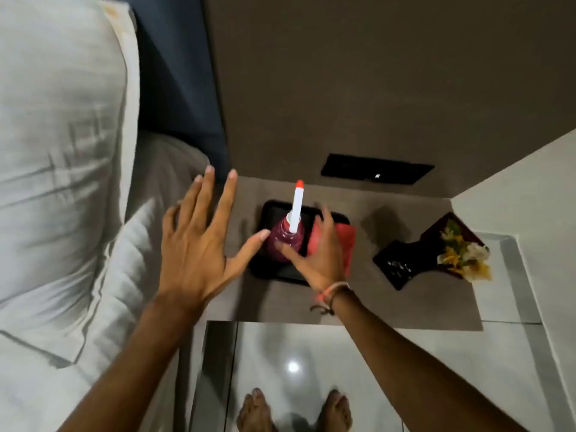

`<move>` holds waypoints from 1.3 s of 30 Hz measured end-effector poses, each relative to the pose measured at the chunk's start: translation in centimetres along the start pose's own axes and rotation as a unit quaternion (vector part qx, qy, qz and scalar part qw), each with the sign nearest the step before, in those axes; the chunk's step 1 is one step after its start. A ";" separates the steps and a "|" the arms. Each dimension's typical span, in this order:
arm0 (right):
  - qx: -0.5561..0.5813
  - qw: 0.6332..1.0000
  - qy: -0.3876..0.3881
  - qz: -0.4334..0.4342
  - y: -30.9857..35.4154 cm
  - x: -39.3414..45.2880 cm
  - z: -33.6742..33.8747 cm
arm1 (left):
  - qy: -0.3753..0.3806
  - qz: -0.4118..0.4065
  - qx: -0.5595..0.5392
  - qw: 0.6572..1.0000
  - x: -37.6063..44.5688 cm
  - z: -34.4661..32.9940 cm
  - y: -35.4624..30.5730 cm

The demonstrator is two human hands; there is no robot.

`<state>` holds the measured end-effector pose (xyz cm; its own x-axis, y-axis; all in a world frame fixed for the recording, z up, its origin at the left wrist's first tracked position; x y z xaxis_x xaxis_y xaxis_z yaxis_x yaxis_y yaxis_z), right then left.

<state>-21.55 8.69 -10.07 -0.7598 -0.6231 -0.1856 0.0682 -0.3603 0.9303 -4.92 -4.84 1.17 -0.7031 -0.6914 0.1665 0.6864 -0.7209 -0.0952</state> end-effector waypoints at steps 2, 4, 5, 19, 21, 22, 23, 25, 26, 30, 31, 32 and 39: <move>-0.005 0.999 -0.021 0.033 1.4 2.4 -2.4 | 0.003 -0.001 -0.007 1.000 0.4 -0.8 0.5; -0.044 0.992 -0.052 0.103 3.7 4.6 -4.1 | -0.013 -0.001 0.010 1.000 0.2 -1.4 1.2; -0.063 0.983 -0.086 0.147 4.9 4.9 -4.5 | -0.022 0.008 0.008 1.000 0.0 -1.4 1.5; -0.088 0.945 -0.301 0.094 -5.4 -13.6 12.2 | 0.060 -0.082 -0.013 0.995 -5.2 -5.5 -9.0; -0.116 0.943 -0.309 0.031 -8.7 -15.5 14.4 | 0.087 -0.097 -0.011 0.992 -6.3 -7.1 -11.1; -0.122 0.946 -0.301 0.008 -9.8 -16.0 15.2 | 0.097 -0.103 -0.007 0.990 -6.6 -7.7 -12.0; -0.125 0.949 -0.291 -0.006 -10.7 -16.2 15.9 | 0.102 -0.114 -0.002 0.988 -6.9 -8.2 -12.9; -0.138 0.950 -0.281 -0.003 -11.9 -16.7 17.6 | 0.103 -0.136 0.009 0.985 -7.6 -9.1 -15.2; -0.151 0.948 -0.280 0.005 -11.9 -16.6 18.2 | 0.100 -0.143 0.016 0.985 -7.9 -9.2 -15.9; -0.182 0.939 -0.290 0.016 -12.5 -15.2 20.0 | 0.087 -0.157 0.022 0.984 -8.3 -9.8 -18.4; -0.181 0.939 -0.291 0.004 -12.9 -14.8 20.3 | 0.088 -0.156 0.020 0.984 -8.3 -9.9 -18.8; -0.184 0.939 -0.289 -0.013 -13.4 -14.5 20.5 | 0.090 -0.155 0.021 0.984 -8.3 -10.1 -19.3; -0.213 0.938 -0.270 -0.037 -14.6 -13.7 20.5 | 0.087 -0.149 0.028 0.985 -8.1 -10.0 -19.8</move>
<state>-25.37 36.75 -14.63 -0.9816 -0.1843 0.0500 0.1675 -0.7053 0.6889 -14.68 14.50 -8.12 -0.8925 -0.4511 0.0082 0.4510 -0.8925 -0.0118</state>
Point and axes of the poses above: each hand's wrist, its own x-axis towards the middle knuckle, its own z-axis out of the back of the hand, y = z × x, the point moved 7 cm from there along x, towards the middle knuckle, and after that the axes turned 11 degrees about x, right-handed, at the moved point
